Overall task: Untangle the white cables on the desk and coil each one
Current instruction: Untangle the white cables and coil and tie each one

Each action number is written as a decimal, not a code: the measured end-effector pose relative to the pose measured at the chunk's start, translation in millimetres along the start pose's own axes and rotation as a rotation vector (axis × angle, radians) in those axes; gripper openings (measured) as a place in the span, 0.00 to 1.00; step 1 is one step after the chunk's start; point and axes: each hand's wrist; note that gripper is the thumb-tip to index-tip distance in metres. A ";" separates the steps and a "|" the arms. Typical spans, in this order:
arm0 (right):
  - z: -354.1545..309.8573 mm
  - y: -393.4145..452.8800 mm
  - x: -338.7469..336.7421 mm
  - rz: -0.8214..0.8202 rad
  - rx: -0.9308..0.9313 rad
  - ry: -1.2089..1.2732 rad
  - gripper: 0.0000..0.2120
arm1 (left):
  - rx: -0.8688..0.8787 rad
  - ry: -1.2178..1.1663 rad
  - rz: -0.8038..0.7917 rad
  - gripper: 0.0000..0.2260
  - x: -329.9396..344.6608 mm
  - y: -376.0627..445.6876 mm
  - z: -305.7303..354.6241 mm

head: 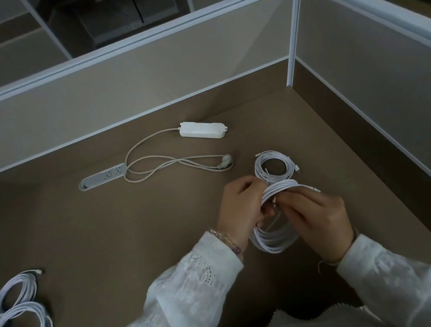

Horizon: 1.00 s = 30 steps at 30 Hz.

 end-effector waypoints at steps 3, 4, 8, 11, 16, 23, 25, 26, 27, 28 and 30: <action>-4.1 3.0 -3.8 -0.026 0.078 0.058 0.03 | 0.042 0.057 -0.032 0.10 -3.5 -0.9 2.2; -5.8 4.2 -5.1 -0.041 0.121 0.091 0.03 | 0.049 0.076 -0.043 0.10 -4.4 -1.2 2.7; -14.4 12.5 -10.7 -0.079 0.258 0.214 0.04 | 0.056 0.115 -0.050 0.14 -7.3 -2.8 1.9; -19.2 19.6 -11.8 -0.129 0.325 0.290 0.02 | 0.011 0.112 -0.066 0.15 -11.0 -4.5 -0.4; -8.5 31.0 -17.1 -0.314 0.403 0.427 0.07 | -0.056 0.163 -0.125 0.11 -22.4 -6.6 2.3; -14.1 46.0 -22.6 -0.501 0.537 0.749 0.02 | -0.149 0.068 -0.262 0.12 -34.7 -10.9 7.8; -16.3 46.9 -23.8 -0.495 0.593 0.794 0.02 | -0.141 -0.004 -0.327 0.08 -40.0 -12.2 7.8; -17.1 47.1 -24.4 -0.487 0.615 0.803 0.02 | -0.113 0.028 -0.362 0.05 -42.8 -13.4 8.3; -18.4 47.4 -24.5 -0.481 0.640 0.811 0.02 | -0.075 0.113 -0.383 0.04 -45.8 -14.2 7.6; -19.9 47.4 -23.9 -0.475 0.667 0.823 0.02 | -0.034 0.201 -0.400 0.04 -47.9 -15.0 6.4; -23.6 47.5 -21.8 -0.465 0.709 0.844 0.01 | 0.033 0.305 -0.404 0.08 -51.5 -16.1 4.3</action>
Point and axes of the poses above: each hand's wrist, its own y-axis towards the middle knuckle, its own x-axis out of the palm, z = x × y, and after that the axes turned 2 degrees about x, right-handed
